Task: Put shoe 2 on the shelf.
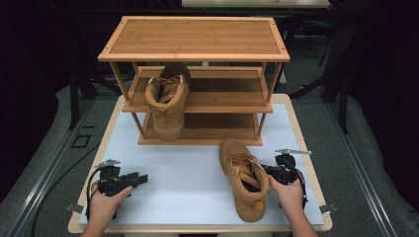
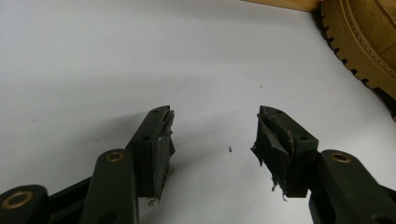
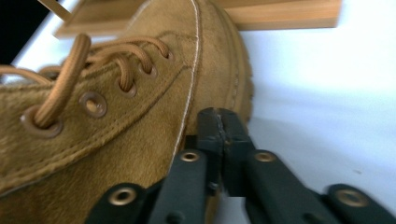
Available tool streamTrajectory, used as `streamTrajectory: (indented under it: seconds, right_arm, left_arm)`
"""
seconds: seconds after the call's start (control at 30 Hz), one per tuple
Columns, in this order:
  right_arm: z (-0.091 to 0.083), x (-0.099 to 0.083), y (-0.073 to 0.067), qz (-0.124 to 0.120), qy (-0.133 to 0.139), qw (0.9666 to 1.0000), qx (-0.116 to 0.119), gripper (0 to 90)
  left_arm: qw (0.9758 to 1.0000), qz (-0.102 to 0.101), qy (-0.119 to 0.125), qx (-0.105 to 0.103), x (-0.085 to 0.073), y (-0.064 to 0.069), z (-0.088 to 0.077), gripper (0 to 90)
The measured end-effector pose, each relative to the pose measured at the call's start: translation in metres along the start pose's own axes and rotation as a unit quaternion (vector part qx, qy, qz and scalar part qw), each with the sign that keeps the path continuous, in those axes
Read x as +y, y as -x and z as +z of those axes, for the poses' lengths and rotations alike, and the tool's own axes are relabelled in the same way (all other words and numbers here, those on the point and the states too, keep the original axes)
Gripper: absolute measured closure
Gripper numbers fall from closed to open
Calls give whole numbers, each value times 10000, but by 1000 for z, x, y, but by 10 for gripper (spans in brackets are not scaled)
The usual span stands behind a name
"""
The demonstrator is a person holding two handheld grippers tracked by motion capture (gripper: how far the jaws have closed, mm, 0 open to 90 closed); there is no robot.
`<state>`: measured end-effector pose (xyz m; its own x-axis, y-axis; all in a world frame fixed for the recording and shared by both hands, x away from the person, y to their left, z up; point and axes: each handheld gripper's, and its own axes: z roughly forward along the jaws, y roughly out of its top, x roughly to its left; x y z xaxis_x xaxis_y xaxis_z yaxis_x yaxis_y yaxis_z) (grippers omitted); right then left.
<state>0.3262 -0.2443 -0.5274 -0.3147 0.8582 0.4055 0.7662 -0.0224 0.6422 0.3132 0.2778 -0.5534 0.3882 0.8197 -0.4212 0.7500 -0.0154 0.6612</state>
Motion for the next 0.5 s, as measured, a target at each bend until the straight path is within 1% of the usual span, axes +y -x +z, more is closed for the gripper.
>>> streamTrajectory:
  seconds: [0.03,0.07,0.1,0.13,0.17,0.2,0.23,0.27,0.3,0.33,0.37,0.4,0.43,0.47,0.5]
  right_arm:
    - [-2,1,0,-70,-110,9999,-113,785]
    - [-4,3,0,-78,-184,9997,-112,779]
    - [-6,4,0,-148,-246,9995,-98,772]
    - [-9,5,-1,-244,-308,9991,-129,754]
    - [-12,7,-3,-371,-341,9986,-143,738]
    - [-15,9,-6,-479,-327,9976,-376,713]
    - [-18,12,-7,-543,-411,9974,-236,680]
    - [-21,14,-10,-711,-464,9958,-343,608]
    - [-24,16,-12,-997,-360,9933,-451,587]
    - [-27,17,-16,-1137,-385,9900,-735,590]
    - [-29,20,-19,-1159,-530,9886,-807,588]
    - [-32,23,-21,-1117,-707,9885,-729,585]
    - [-35,25,-23,-1051,-816,9877,-818,587]
    - [-39,28,-24,-1003,-942,9879,-718,580]
    - [-42,30,-24,-959,-1019,9882,-625,566]
  left_arm:
    - [10000,0,0,0,0,0,0,457]
    - [10000,-10,8,-9,0,-1,-1,456]
    - [10000,-6,16,-3,0,-2,-2,457]
    - [10000,-36,46,-7,0,-2,-2,456]
    - [10000,-21,36,-5,0,-2,-3,457]
    - [10000,-23,38,-16,0,-2,-3,457]
    - [10000,-19,37,-20,0,-2,-3,457]
    - [10000,-12,29,-27,0,-2,-3,457]
    - [10000,-3,23,-12,0,-2,-3,456]
    - [10000,3,13,-16,0,-1,-3,456]
    - [10000,-11,48,5,0,-1,-2,456]
    - [10000,25,34,13,0,0,-2,456]
    - [10000,25,34,13,0,0,-2,456]
    - [9999,107,5,31,0,0,-2,456]
    - [9999,127,-5,30,0,1,-2,456]
